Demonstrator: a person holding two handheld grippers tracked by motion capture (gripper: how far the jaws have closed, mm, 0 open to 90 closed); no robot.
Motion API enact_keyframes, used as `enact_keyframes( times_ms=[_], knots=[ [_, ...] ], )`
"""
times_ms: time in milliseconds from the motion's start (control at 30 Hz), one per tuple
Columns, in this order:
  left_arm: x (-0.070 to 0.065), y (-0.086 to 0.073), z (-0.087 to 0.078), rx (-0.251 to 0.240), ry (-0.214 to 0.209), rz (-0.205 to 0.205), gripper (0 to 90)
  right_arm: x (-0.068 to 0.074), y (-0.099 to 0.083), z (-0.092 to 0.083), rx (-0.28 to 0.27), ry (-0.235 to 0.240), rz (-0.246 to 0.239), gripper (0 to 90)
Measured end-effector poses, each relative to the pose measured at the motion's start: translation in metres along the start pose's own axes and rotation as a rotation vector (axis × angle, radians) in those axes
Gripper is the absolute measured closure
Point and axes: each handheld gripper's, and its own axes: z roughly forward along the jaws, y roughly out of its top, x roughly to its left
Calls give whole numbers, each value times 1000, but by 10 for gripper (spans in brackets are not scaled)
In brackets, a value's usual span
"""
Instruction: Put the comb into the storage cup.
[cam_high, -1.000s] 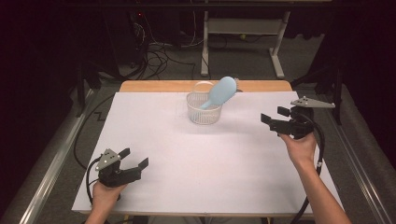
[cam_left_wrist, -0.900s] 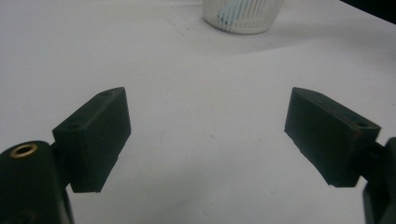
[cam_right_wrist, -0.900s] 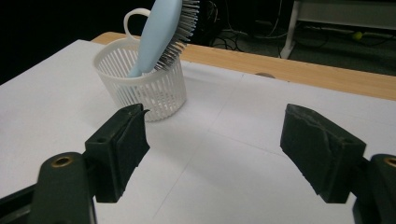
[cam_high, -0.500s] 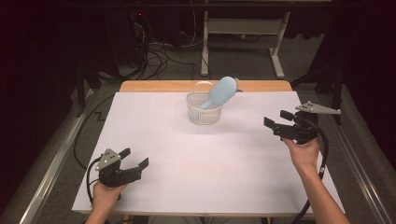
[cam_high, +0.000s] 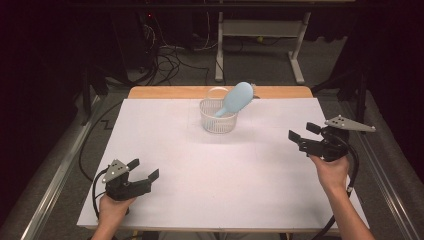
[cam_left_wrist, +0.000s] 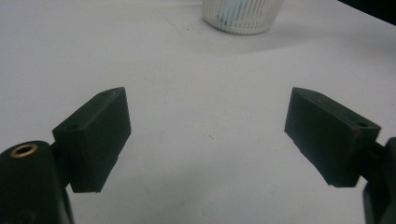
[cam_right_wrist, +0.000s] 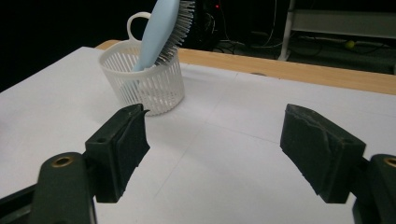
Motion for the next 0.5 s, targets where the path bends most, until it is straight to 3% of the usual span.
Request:
enact_keyframes(
  times_ms=[500],
  knots=[
    [0, 0, -2, -6, 2, -2, 139, -2, -13, -15, -30, -18, -2, 231]
  ],
)
